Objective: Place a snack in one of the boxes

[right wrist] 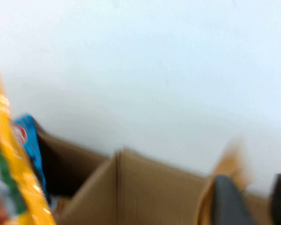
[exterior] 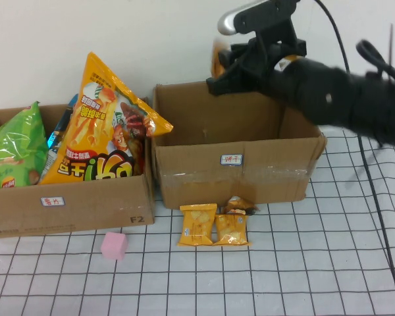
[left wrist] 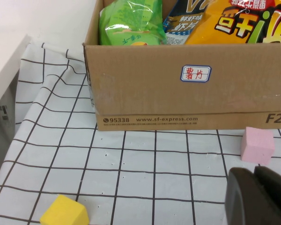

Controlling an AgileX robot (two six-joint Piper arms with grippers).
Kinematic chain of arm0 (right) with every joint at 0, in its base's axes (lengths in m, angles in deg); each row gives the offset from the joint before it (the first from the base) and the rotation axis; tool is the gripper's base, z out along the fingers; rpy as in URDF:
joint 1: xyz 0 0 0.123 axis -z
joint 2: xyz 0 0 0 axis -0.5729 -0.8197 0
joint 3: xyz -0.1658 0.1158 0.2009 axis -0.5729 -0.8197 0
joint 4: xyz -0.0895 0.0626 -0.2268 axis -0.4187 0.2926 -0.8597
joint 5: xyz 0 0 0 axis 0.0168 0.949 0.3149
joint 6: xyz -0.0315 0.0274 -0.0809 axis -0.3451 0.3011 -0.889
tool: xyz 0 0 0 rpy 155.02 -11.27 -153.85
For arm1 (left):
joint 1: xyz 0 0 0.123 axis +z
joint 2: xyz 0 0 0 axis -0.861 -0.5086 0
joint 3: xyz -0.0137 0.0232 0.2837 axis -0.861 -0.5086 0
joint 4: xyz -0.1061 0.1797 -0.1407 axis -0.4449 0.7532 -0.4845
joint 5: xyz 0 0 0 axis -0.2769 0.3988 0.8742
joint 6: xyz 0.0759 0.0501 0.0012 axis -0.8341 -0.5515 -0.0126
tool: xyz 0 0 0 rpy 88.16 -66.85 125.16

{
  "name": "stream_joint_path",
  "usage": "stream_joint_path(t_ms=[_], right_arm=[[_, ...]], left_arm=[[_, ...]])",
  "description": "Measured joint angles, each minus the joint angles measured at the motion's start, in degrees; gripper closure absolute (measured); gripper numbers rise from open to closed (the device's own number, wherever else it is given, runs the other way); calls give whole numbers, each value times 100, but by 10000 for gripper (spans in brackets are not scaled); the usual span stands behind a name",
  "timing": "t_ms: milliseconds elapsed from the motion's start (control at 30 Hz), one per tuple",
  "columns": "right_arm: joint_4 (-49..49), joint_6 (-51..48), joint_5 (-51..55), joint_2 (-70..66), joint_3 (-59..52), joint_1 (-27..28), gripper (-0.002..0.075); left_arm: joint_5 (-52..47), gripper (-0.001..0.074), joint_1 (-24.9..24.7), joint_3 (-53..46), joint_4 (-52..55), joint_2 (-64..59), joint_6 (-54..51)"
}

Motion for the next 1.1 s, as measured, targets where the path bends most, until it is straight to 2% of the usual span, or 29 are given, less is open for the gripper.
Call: stream_joint_path(t_ms=[100, 167, 267, 333, 400, 500, 567, 733, 1100], right_arm=[[358, 42, 845, -478, 585, 255, 363], [693, 54, 1451, -698, 823, 388, 270], [992, 54, 2291, -749, 963, 525, 237], [1027, 43, 2748, -621, 989, 596, 279], [1031, -26, 3131, -393, 989, 649, 371], [1040, -290, 3609, 141, 989, 691, 578], [1085, -425, 3669, 645, 842, 690, 664], [1199, -621, 3371, 2143, -209, 694, 718], [1351, -1903, 3199, 5777, -3296, 703, 726]], left_arm=[[0, 736, 0, 0, 0, 0, 0], [0, 736, 0, 0, 0, 0, 0], [0, 736, 0, 0, 0, 0, 0], [0, 736, 0, 0, 0, 0, 0], [0, 736, 0, 0, 0, 0, 0], [0, 736, 0, 0, 0, 0, 0], [0, 736, 0, 0, 0, 0, 0], [0, 736, 0, 0, 0, 0, 0], [0, 736, 0, 0, 0, 0, 0]])
